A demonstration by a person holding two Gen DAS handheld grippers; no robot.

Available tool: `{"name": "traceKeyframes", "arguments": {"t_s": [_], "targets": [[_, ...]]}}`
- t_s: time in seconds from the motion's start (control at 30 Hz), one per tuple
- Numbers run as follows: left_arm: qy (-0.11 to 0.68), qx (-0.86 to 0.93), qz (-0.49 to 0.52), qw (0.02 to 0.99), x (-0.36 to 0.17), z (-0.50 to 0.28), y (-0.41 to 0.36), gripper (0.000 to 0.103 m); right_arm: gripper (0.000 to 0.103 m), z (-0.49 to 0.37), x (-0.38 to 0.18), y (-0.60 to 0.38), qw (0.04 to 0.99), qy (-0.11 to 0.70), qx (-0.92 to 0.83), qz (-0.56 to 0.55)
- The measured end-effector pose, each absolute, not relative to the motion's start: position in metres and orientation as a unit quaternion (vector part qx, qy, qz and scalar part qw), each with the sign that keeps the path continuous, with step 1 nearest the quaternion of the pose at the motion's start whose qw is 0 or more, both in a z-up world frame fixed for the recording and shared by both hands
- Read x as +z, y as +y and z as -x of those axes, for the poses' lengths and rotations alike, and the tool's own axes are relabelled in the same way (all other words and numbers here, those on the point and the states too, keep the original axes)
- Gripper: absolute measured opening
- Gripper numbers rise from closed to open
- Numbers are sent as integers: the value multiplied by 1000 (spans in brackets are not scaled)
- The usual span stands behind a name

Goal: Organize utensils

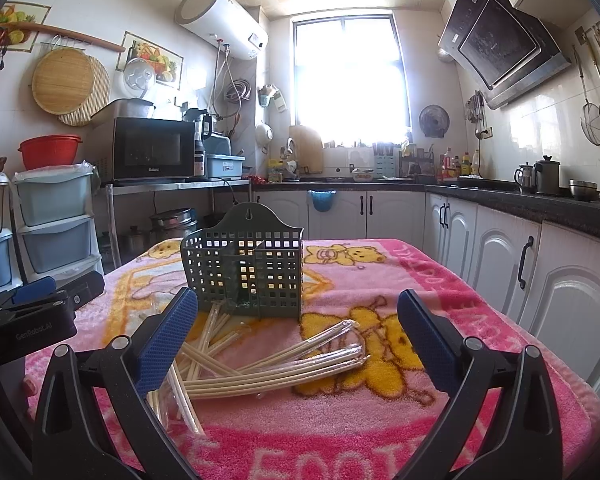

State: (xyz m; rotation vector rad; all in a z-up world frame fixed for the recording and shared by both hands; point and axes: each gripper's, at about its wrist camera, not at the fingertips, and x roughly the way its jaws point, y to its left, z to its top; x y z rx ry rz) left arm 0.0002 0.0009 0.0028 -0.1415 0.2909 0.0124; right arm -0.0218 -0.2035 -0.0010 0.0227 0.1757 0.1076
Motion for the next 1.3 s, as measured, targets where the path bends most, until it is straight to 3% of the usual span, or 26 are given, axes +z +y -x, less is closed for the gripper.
{"name": "traceKeyframes", "arguments": {"t_s": [0.57, 1.3], "targets": [[169, 17, 83, 982, -2, -12, 11, 93, 97, 6, 1, -199, 991, 106, 79, 5], [279, -10, 184, 942, 1, -82, 80, 93, 97, -58, 16, -167, 969, 187, 160, 22]]}}
